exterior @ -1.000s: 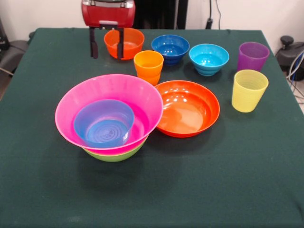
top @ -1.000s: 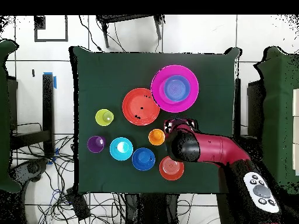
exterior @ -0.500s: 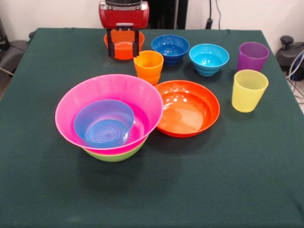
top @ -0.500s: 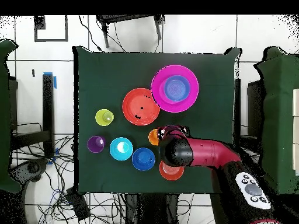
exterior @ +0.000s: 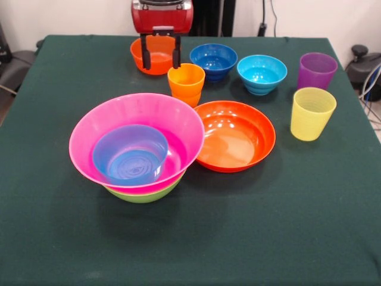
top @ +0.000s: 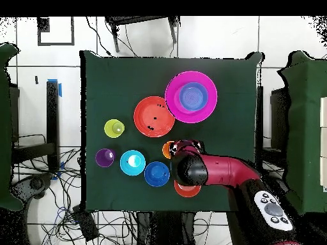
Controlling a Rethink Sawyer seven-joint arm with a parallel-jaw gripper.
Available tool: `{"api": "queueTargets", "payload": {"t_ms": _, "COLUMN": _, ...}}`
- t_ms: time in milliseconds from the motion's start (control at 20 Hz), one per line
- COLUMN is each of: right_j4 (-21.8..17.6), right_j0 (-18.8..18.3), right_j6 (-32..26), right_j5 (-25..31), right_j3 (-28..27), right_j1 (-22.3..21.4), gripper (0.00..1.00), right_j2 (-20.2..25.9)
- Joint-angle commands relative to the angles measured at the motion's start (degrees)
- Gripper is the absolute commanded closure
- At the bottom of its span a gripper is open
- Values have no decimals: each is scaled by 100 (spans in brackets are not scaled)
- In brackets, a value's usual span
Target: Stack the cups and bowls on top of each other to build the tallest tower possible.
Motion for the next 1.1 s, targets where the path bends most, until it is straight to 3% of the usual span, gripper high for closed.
{"api": "queueTargets", "payload": {"t_ms": 50, "right_j4": -402, "right_j0": 172, "right_j6": 483, "right_j5": -365, "right_j3": 338, "right_j1": 194, "gripper": 0, "right_j2": 251}}
{"api": "queueTargets", "payload": {"t_ms": 250, "right_j4": -488, "right_j0": 267, "right_j6": 519, "right_j5": -603, "right_j3": 252, "right_j1": 393, "gripper": 0, "right_j2": 126}}
{"api": "queueTargets", "payload": {"t_ms": 550, "right_j4": -748, "right_j0": 263, "right_j6": 628, "right_j5": -1259, "right_j3": 366, "right_j1": 643, "gripper": 0, "right_j2": -85}}
{"api": "queueTargets", "payload": {"t_ms": 600, "right_j4": -788, "right_j0": 334, "right_j6": 707, "right_j5": -1567, "right_j3": 378, "right_j1": 646, "gripper": 0, "right_j2": -191}}
{"api": "queueTargets", "payload": {"t_ms": 1100, "right_j4": -843, "right_j0": 372, "right_j6": 604, "right_j5": -1618, "right_j3": 330, "right_j1": 783, "gripper": 0, "right_j2": -259}}
